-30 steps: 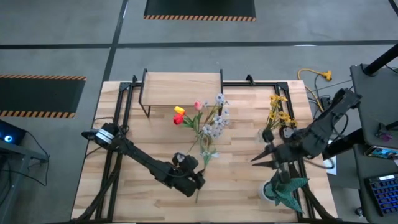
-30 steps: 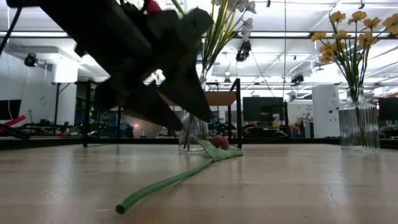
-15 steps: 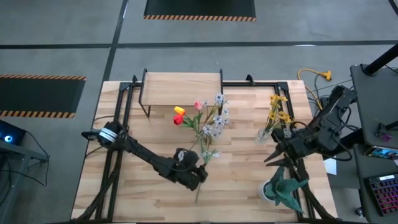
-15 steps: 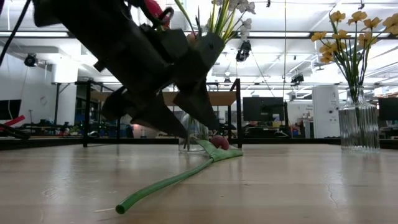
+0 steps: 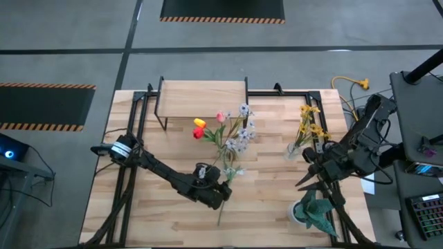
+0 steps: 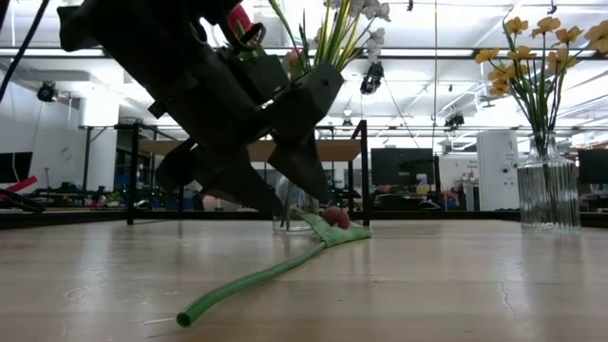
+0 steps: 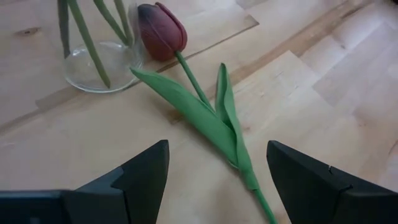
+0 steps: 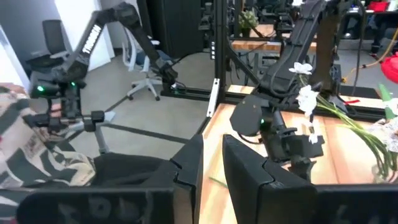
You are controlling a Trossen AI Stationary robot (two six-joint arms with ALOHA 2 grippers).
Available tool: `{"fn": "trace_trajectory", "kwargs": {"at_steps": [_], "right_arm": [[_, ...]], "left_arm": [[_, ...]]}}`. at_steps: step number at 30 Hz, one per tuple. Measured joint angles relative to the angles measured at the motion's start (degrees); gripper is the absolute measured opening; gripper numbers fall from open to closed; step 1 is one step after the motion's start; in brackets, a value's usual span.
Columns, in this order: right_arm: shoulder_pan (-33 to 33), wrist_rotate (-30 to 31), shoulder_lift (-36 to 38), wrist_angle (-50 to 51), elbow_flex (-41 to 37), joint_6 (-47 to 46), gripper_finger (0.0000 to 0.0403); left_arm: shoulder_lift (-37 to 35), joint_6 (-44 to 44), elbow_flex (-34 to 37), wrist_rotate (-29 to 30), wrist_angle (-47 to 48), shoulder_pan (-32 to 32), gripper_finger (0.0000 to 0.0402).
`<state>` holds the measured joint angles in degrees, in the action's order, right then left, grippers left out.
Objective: Pick and place flowers into a vace then onto a shelf
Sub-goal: Put the dark red flower into the right transparent vase
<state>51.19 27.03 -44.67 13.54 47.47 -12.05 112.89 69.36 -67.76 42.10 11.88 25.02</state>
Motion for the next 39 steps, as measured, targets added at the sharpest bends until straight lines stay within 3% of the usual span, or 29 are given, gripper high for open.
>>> {"fn": "trace_trajectory", "kwargs": {"at_steps": [9,39], "right_arm": [[1.7,0.1,0.8,-0.1,0.8,0.1,0.0052],[1.7,0.2,0.7,0.0,0.9,2.6,0.0052]], "left_arm": [[3.4,0.1,-0.3,-0.1,-1.8,-0.8,0.0253],[4.8,-0.6,-0.4,-1.5,-5.4,-1.5,0.0253]]}}
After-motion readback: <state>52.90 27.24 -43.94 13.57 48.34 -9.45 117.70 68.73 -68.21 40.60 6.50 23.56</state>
